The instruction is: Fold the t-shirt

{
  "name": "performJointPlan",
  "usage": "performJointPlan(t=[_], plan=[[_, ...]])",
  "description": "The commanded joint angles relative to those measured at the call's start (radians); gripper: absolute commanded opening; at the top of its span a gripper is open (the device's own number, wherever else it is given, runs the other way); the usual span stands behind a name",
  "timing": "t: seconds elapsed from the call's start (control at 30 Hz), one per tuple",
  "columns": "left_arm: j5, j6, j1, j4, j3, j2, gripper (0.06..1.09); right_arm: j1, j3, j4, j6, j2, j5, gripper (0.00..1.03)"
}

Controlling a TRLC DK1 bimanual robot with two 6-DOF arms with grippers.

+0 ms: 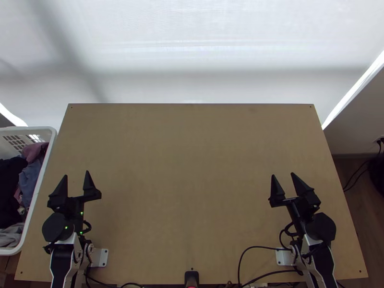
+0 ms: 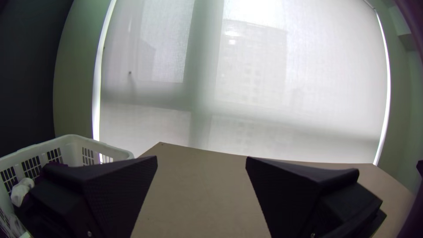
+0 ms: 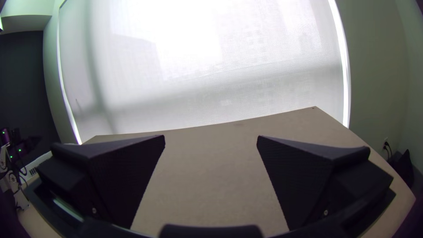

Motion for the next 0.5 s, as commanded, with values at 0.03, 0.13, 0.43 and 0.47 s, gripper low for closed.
performJointPlan(t=[0.03, 0.13, 0.43, 0.47], plan=[[-0.006, -0.015, 0.002, -0.012, -0.04, -0.006, 1.04, 0.007, -0.004, -0.016, 0.021, 0.005, -0.011, 0.98], [-0.006, -0.003, 0.008, -0.003, -0.04, -0.009, 1.04, 0.007, -0.004, -0.016, 0.021, 0.005, -0.011, 0.98], [0.02, 0.098, -0.01, -0.173, 0.132, -0.005, 1.04, 0.007, -0.004, -0.016, 0.021, 0.005, -0.011, 0.98], [0.02, 0.097, -0.01, -0.199, 0.165, 0.0, 1.04, 0.007, -0.004, -0.016, 0.021, 0.005, -0.011, 0.98]])
